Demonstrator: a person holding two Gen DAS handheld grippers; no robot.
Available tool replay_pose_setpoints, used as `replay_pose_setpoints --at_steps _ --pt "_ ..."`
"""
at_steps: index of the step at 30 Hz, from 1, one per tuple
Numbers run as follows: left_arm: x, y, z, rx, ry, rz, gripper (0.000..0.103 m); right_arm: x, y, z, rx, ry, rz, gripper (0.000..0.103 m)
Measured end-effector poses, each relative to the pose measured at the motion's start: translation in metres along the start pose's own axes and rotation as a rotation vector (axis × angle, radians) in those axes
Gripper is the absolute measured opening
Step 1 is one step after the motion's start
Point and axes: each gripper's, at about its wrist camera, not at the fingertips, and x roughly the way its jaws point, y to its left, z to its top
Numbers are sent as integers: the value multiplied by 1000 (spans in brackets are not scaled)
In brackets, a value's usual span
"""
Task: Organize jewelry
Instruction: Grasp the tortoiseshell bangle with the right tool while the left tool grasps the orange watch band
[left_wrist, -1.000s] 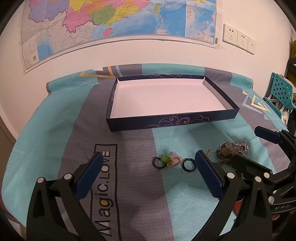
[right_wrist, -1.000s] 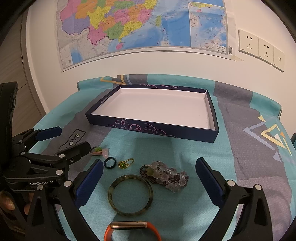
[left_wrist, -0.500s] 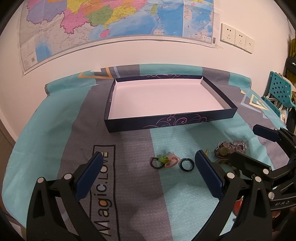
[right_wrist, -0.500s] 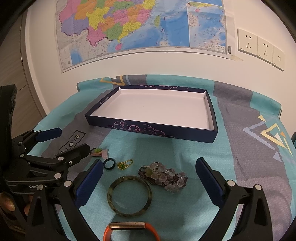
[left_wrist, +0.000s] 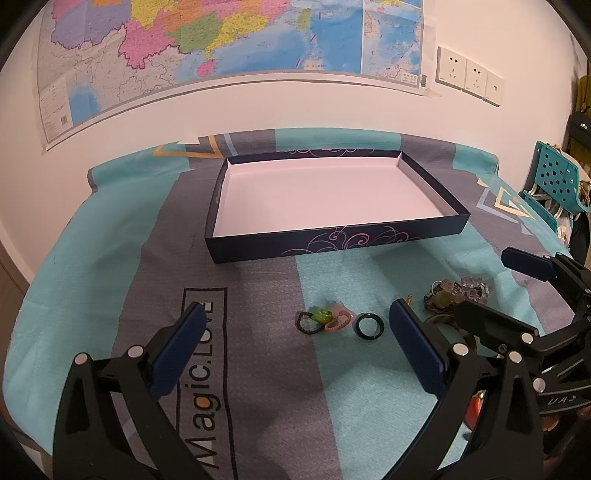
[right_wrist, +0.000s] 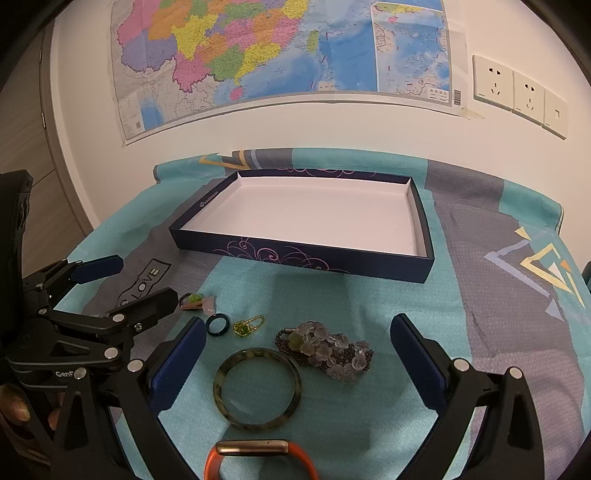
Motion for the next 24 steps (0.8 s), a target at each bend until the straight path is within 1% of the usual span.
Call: replay_pose_setpoints --at_steps 3,7,9,12,14,17,18,19,24 --pt "-1 0 0 3 0 -4 98 0 0 0 -2 -2 -2 96" --pt "-3 -1 -2 14 3 -34 97 -2 -2 -2 -6 0 -5 96" --pt "-4 -3 -4 36 7 -57 98 -3 -6 -3 -6 1 -4 96" --pt "-6 -12 -9 105 19 -105 98 -8 -17 -7 3 6 -19 96" --pt "-10 -21 -15 150 24 -153 97 -9 -27 -10 16 17 -22 93" --pt "-15 -36 -23 208 42 -254 97 -8 -40 -13 34 41 -14 85" --pt "-17 -43 -26 234 46 -290 97 -7 -42 -14 37 48 -9 80" --pt "-18 -47 -29 251 49 -310 97 -6 -44 -15 38 55 -1 76" --pt "-23 -72 -40 333 67 -394 96 0 -42 -17 8 75 34 67"
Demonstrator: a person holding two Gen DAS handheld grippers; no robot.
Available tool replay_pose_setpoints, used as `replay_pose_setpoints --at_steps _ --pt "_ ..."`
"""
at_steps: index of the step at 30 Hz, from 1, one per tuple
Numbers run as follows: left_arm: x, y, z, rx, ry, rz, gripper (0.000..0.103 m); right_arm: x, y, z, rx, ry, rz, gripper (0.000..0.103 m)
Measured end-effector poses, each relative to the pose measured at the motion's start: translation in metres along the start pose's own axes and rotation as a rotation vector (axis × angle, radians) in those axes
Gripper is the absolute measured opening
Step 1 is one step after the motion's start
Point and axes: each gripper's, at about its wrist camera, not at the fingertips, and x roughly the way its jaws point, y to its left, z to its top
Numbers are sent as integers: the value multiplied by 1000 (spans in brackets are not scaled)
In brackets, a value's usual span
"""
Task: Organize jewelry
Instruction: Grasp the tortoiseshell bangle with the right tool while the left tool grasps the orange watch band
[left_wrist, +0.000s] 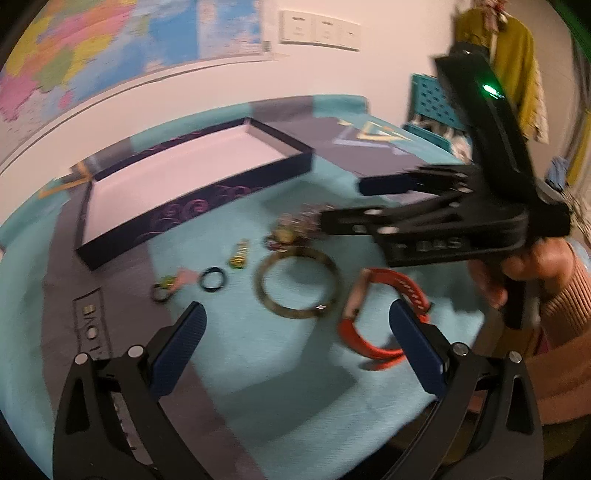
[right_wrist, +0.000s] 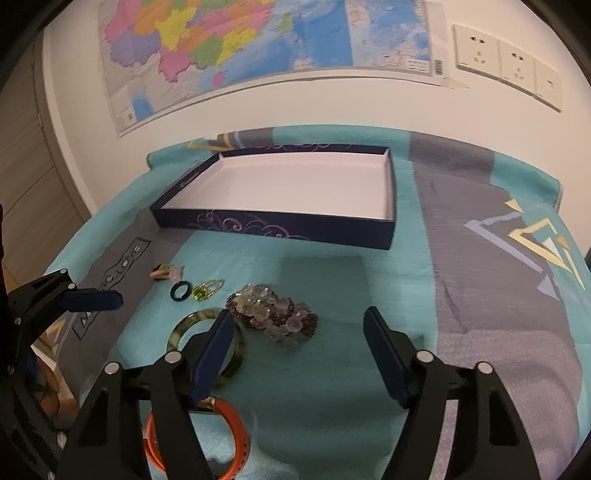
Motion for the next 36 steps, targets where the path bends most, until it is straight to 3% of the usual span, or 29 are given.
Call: replay_pose_setpoints --at_steps 4,6,14,16,20,23,26,30,36 --pt "6 -7 -1 15 29 -34 94 5 8 2 -52 11 14 67" --pt "12 -9 -3 14 59 -53 79 10 12 3 -77 20 17 67" --pt "26 -1 -5 -30 118 -115 48 22 10 4 -107 55 65 49" --pt "28 2 -5 -42 119 -115 43 20 9 5 -99 47 82 31" --pt "26 11 -5 -72 118 -131 35 14 1 8 -58 23 117 9" --pt "25 15 -6 -84 118 -129 34 10 -7 11 -23 6 112 8" --pt "21 19 -8 -88 120 -121 34 15 -21 11 25 25 42 8" --pt "16 28 -12 -109 123 -106 34 8 -27 8 58 25 19 18" --pt "6 44 -19 -142 121 -97 37 5 6 0 -20 75 165 21"
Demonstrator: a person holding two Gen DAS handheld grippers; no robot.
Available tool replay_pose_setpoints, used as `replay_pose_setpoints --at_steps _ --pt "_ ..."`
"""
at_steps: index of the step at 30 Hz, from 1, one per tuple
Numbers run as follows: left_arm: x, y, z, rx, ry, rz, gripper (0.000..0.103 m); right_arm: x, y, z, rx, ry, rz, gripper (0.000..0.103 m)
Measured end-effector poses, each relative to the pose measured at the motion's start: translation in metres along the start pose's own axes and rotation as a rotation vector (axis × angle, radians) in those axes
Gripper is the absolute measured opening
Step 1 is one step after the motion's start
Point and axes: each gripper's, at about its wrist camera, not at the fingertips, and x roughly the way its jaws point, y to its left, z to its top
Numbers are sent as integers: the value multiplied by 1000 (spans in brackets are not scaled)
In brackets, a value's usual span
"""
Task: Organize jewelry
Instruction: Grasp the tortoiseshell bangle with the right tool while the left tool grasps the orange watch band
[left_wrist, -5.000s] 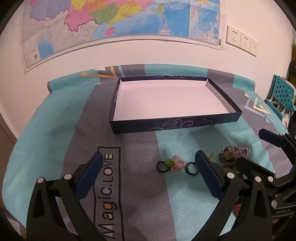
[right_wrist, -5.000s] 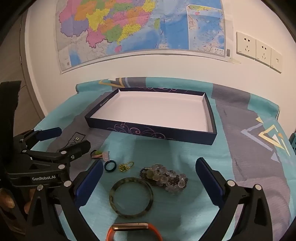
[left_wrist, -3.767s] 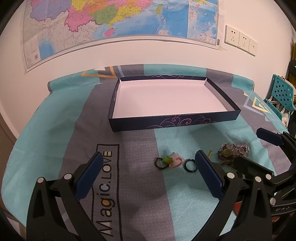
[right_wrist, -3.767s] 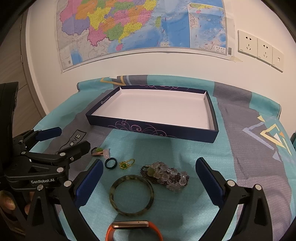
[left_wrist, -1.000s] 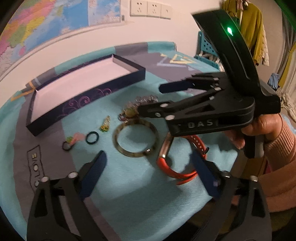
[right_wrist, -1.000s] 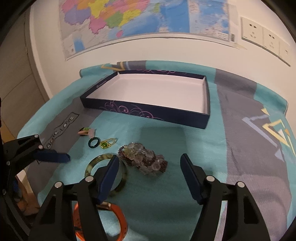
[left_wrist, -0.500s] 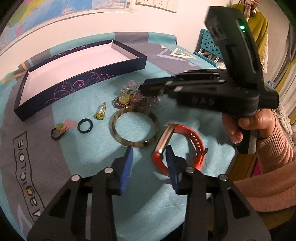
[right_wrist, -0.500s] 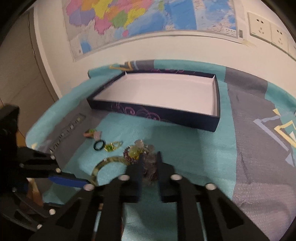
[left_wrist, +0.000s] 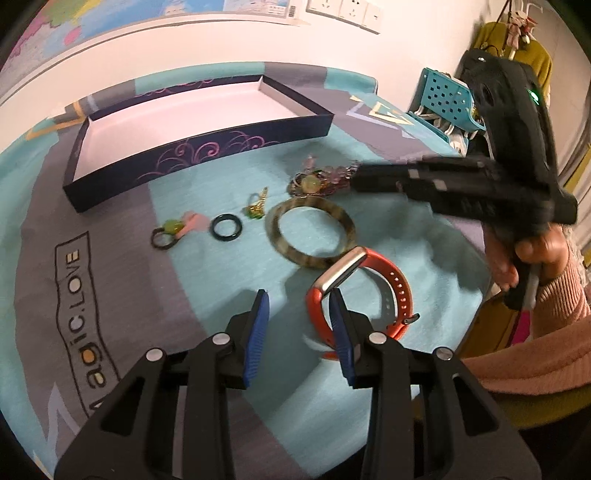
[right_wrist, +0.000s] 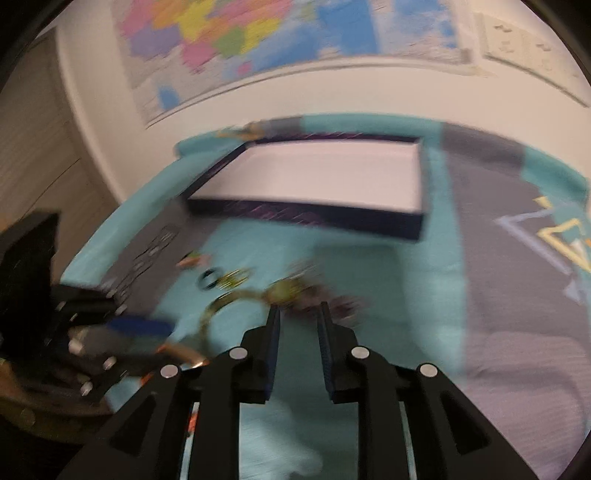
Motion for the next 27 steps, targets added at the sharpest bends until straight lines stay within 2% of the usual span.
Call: replay_pose_setpoints --at_steps 1,5,7,8,10,12,13,15,20,27 --pt "-1 1 -1 -1 -2 -1 37 4 4 -1 -1 19 24 23" --pt "2 -4 0 31 -1 -5 49 22 13 -3 -8 67 10 28" --pt "5 -7 1 48 -3 1 49 23 16 -2 -14 64 19 30" --pt "5 -8 1 54 -4 5 48 26 18 -1 -28 69 9 30" --pt "7 -8 3 56 -4 6 46 27 22 -1 -54 76 -10 16" --pt "8 -8 4 59 -3 13 34 29 24 1 -80 84 -41 9" --pt "8 -7 4 59 0 7 32 29 23 2 -81 89 -41 7" --pt "8 -8 4 59 10 -15 11 29 22 5 -93 91 -48 6" --pt "7 -1 4 38 8 -29 11 26 23 13 -90 66 -27 6" --pt "-5 25 14 -21 -18 -31 11 9 11 36 -55 -18 -17 6"
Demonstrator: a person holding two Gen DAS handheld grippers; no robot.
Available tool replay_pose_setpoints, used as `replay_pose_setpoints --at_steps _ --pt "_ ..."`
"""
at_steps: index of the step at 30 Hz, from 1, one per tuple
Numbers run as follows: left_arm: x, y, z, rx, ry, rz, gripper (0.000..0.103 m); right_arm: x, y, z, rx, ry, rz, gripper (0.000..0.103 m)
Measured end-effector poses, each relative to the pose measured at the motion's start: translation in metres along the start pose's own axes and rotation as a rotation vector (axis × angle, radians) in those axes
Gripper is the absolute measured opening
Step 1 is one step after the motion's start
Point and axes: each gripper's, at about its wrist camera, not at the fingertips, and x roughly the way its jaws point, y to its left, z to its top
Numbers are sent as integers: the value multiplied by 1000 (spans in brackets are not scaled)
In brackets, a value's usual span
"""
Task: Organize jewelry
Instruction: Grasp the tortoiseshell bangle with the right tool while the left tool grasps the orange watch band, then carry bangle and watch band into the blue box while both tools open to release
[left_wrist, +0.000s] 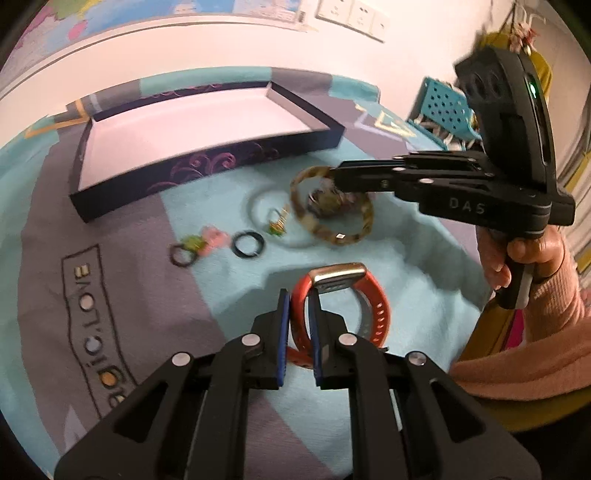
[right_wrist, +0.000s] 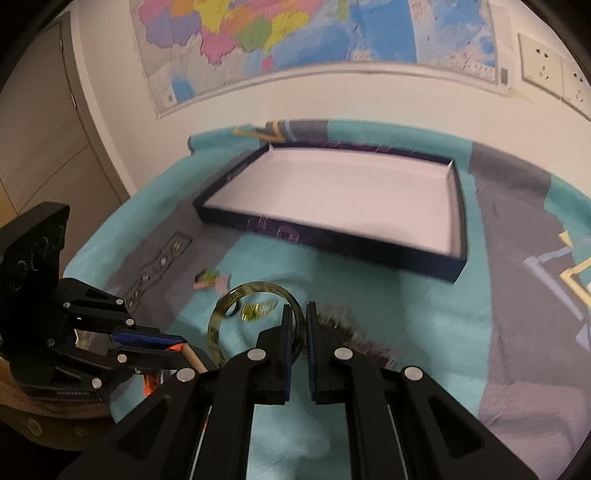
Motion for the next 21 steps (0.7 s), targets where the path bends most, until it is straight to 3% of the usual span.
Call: replay_pose_setpoints --at_steps 9,15,21 --pt "-21 32 39 -27 -81 59 11 -3 -28 36 24 -71 -46 6" --pt "-27 53 86 -32 -142 90 11 11 -47 68 29 -87 -67 6" --pt "-8 101 142 -178 -183 108 11 41 -66 103 39 -74 -85 6"
